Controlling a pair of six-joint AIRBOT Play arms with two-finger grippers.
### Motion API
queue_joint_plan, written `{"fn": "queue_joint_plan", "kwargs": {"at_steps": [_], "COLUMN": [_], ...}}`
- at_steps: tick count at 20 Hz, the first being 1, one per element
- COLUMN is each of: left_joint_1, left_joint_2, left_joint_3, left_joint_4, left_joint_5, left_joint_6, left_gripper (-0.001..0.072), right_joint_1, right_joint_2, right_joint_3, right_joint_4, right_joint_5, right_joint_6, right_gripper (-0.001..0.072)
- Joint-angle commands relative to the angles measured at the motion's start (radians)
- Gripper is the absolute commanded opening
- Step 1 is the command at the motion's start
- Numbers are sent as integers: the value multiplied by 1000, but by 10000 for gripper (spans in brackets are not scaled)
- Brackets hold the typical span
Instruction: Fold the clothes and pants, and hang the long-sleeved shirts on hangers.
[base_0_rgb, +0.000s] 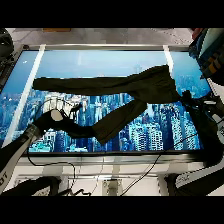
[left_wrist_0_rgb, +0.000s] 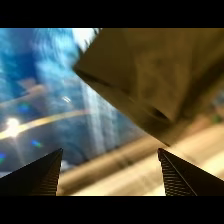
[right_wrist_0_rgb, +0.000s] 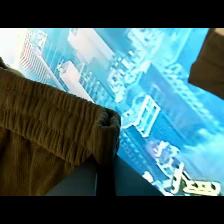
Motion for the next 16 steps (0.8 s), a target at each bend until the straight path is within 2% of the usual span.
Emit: {"fn": "queue_joint_plan", "kwargs": {"at_steps": [1,5,8,10,12,13,14,15,16], "left_joint_1": [-68,-146,-192,-194,-194,-192,-186,-180,-175], "left_joint_2": [-6,-53,-127,-158,-158,-158,-158,-158,-158], "left_joint_3": [-64,-89,-89,-89,-89,-89,-88,-88,-88], "left_joint_4": [-126,-214,-300,-395,-417,-417,-416,-415,-414], "left_joint_5": [-6,88,198,269,359,388,403,408,409], "left_joint_6": [29,23,-18,-18,-18,-28,-36,-35,-32], "left_gripper": [689,664,646,545,469,455,326,136,13], "right_joint_1": [1,0,0,0,0,0,0,0,0], "right_joint_2": [2,2,2,2,2,2,2,2,2], "right_joint_3": [0,0,0,0,0,0,0,0,0], "right_joint_4": [0,1,1,1,1,1,1,1,1], "right_joint_5": [7,11,18,19,21,22,24,26,27], "right_joint_6": [1,1,1,1,1,2,1,1,1], "right_gripper": [34,34,34,34,34,34,34,34,34]}}
